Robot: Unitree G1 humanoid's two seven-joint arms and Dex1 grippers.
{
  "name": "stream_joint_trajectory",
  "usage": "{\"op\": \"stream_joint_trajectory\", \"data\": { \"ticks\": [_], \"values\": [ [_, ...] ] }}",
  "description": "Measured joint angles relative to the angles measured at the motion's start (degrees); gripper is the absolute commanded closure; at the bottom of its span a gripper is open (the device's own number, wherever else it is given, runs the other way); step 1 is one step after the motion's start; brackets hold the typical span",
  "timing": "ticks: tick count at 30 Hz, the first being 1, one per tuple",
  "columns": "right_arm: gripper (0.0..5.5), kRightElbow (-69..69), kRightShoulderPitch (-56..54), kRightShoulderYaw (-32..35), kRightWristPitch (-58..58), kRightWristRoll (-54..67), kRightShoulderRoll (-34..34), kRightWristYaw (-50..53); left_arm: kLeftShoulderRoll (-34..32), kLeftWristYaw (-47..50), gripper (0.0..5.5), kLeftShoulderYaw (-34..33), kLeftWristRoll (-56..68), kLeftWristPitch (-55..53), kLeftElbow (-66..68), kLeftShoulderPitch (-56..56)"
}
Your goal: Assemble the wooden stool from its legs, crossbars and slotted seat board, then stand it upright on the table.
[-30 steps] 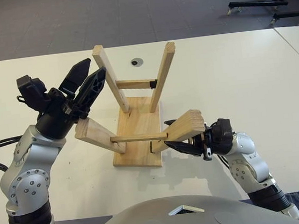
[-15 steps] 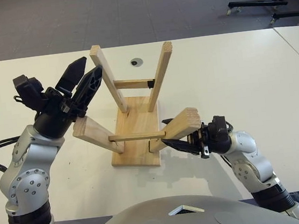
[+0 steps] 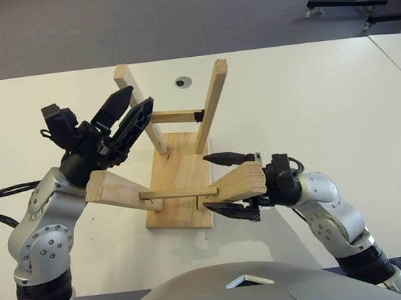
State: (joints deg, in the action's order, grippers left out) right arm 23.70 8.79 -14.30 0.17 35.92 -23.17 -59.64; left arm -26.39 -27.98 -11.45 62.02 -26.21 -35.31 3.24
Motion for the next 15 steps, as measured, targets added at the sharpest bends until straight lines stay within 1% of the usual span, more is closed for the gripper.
{"op": "stream_joint_trajectory", "data": {
  "ticks": [2, 3, 7, 11, 13, 15],
  "values": [
    [0.23, 0.89, -0.02, 1.87, -0.48, -0.46, -0.15, 1.33, 0.01, 0.01, 2.1, -0.15, -0.1, 0.02, 0.01, 0.0],
    [0.12, 1.09, -0.05, 2.58, -0.79, -0.99, -0.14, 1.9, 0.07, 0.06, 2.1, -0.15, -0.22, 0.04, 0.01, 0.0],
    [0.12, -0.09, -0.49, 3.72, -3.13, -2.27, 0.46, 2.49, 0.34, -0.04, 2.1, -0.88, -0.59, 0.17, 0.02, -0.32],
    [0.12, -2.42, 0.08, 4.45, -6.26, -3.93, 1.46, 2.91, -3.36, -1.44, 2.1, -7.41, 0.25, 0.34, 4.03, -3.19],
    [0.12, -3.69, 0.75, 4.52, -7.31, -4.43, 1.66, 2.87, -4.14, -1.85, 2.1, -9.01, 0.7, 0.33, 4.78, -4.16],
    [0.12, -5.12, 0.81, 4.69, -8.56, -4.49, 2.09, 2.87, -4.33, -2.49, 2.1, -9.23, 0.93, 0.12, 5.18, -4.52]
  ]
}}
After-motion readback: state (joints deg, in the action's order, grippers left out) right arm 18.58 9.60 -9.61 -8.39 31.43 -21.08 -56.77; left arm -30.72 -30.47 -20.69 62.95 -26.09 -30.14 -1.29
